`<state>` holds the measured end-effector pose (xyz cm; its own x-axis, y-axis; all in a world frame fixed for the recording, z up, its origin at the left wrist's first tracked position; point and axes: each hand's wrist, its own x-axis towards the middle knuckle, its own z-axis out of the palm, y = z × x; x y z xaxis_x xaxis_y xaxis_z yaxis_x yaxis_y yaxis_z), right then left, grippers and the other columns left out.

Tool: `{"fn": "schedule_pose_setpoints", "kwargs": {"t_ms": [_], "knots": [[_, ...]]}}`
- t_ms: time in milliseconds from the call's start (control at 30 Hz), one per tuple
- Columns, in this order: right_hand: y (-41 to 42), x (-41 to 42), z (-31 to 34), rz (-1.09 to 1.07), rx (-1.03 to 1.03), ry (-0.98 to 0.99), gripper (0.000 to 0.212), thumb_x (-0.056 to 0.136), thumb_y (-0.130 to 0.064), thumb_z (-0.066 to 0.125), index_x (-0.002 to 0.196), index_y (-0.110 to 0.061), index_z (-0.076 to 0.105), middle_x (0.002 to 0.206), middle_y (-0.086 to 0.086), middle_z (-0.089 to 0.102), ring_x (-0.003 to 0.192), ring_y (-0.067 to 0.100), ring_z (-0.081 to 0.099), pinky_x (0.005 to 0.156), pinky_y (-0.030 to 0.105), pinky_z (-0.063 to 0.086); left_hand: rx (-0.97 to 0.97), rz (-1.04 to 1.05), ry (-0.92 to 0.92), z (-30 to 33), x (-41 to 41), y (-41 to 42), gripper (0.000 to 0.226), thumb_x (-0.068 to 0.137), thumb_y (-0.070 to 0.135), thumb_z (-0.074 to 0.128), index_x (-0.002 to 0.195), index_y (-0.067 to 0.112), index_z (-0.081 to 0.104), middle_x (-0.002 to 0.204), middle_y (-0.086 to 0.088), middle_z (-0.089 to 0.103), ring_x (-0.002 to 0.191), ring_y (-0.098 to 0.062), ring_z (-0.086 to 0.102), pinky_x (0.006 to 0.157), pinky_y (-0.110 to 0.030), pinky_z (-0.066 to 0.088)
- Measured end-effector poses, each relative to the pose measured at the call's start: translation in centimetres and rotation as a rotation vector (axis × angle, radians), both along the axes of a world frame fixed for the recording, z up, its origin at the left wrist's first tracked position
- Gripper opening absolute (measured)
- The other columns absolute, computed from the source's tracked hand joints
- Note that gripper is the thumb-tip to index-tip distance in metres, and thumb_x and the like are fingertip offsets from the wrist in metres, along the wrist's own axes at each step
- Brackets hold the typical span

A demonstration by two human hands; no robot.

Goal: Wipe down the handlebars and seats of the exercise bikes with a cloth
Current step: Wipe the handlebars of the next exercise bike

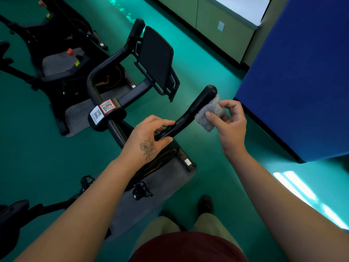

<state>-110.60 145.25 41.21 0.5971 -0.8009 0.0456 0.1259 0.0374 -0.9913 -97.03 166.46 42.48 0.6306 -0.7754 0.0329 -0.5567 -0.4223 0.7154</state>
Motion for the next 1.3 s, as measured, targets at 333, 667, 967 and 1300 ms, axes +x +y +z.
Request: {"fn": "schedule_pose_setpoints", "kwargs": {"t_ms": [333,667,967,1300], "knots": [[3.6,-0.6,-2.9,0.078,-0.04,0.134,0.037,0.079,-0.006,0.09,0.098,-0.024,0.065,0.104,-0.009,0.067,0.092,0.016,0.067,0.085,0.045,0.06,0.005,0.006,0.014,-0.1,0.0,0.5,0.045,0.091,0.03,0.083,0.133,0.039,0.07,0.118,0.023,0.06,0.108,0.003,0.06,0.099,-0.031,0.055],[2.3,0.1,-1.2,-0.069,-0.089,0.108,0.033,0.084,-0.008,0.087,0.106,-0.015,0.063,0.1,-0.028,0.062,0.084,0.006,0.058,0.078,0.035,0.055,-0.003,0.009,0.011,-0.6,0.3,1.3,0.044,0.091,0.031,0.083,0.132,0.036,0.07,0.116,0.023,0.06,0.105,0.004,0.06,0.097,-0.03,0.055],[6.3,-0.3,-3.4,0.06,-0.134,0.196,0.032,0.081,-0.017,0.088,0.1,-0.027,0.064,0.105,-0.015,0.065,0.102,0.018,0.067,0.092,0.045,0.058,-0.014,-0.008,0.01,-0.9,0.4,1.8,0.044,0.091,0.03,0.083,0.132,0.038,0.07,0.115,0.024,0.06,0.106,0.004,0.06,0.098,-0.031,0.055],[4.0,0.1,-1.9,-0.068,-0.128,0.139,0.031,0.089,-0.012,0.083,0.107,-0.018,0.058,0.108,-0.01,0.058,0.09,0.004,0.061,0.083,0.035,0.058,-0.03,-0.008,0.028,-0.9,0.4,3.1,0.042,0.091,0.029,0.083,0.131,0.037,0.071,0.116,0.02,0.061,0.106,0.002,0.061,0.1,-0.039,0.056]]}}
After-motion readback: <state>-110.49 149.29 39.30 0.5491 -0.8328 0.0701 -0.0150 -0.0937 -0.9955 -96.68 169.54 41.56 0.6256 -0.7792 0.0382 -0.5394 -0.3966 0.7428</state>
